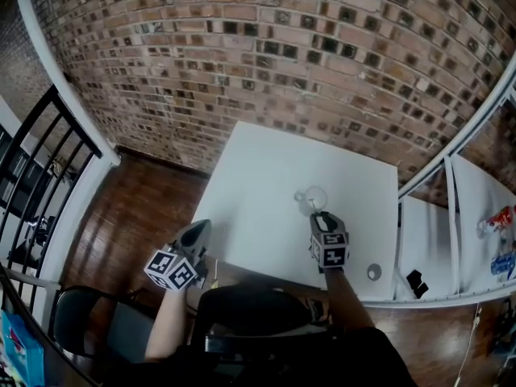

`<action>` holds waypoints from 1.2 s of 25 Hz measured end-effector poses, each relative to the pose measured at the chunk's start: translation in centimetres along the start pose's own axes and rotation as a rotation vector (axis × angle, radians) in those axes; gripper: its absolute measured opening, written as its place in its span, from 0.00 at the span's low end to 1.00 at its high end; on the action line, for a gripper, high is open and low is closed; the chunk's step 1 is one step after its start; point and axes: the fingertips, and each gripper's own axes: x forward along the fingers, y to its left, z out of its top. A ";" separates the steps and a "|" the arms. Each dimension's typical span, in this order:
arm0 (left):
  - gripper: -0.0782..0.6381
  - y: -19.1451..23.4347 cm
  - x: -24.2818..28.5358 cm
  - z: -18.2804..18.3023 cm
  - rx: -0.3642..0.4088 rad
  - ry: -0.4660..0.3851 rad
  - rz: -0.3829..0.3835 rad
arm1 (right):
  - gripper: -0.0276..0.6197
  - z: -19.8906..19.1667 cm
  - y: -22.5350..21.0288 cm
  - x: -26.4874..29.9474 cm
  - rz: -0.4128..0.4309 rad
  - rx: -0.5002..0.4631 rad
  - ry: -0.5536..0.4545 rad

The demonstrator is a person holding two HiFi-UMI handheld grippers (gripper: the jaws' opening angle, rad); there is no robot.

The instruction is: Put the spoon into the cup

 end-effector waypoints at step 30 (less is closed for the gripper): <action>0.10 -0.8 1.8 -0.2 0.005 0.029 -0.077 | 0.30 2.6 -2.0 -4.5 -0.080 0.056 -0.167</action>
